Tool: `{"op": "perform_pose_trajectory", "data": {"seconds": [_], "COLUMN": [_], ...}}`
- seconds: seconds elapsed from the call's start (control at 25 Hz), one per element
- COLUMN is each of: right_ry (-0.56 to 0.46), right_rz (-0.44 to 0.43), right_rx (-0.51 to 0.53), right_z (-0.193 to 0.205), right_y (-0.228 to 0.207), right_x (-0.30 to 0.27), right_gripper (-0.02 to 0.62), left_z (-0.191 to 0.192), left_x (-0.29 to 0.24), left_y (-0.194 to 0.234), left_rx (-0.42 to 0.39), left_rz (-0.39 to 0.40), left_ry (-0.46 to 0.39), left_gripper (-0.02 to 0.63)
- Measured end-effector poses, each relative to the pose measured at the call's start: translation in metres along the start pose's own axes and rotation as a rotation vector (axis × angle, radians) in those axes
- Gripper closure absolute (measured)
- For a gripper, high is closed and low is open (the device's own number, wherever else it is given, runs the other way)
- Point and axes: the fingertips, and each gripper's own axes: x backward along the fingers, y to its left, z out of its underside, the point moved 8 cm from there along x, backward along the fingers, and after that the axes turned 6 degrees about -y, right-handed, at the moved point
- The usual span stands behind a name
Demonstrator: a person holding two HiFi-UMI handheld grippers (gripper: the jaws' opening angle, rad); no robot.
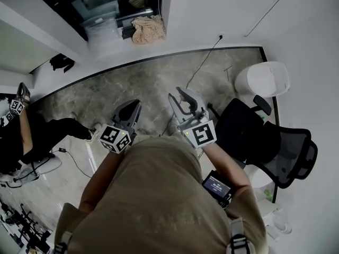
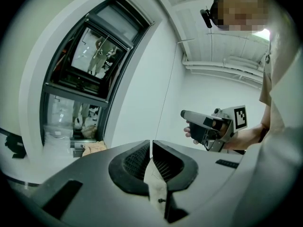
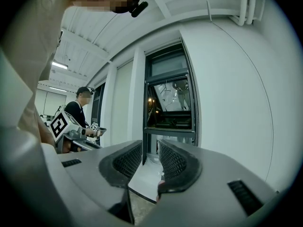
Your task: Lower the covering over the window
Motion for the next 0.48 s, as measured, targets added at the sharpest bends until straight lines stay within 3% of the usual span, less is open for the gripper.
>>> {"op": "perform_pose_trajectory", "data": {"seconds": [0.48], "right_ry": [0.03], "right_rz": [0.007], "right_rx": [-0.015], "right_z": [0.009], "right_y": [-0.011], "right_x": [0.006], "right_gripper": [0.49], "left_z": [0.001], "left_x": [-0.011], "left_y": [-0.007], "left_rx": [-0.008], "left_rz": [0.007], "left_ry": [0.008], "left_gripper": [0.591]}}
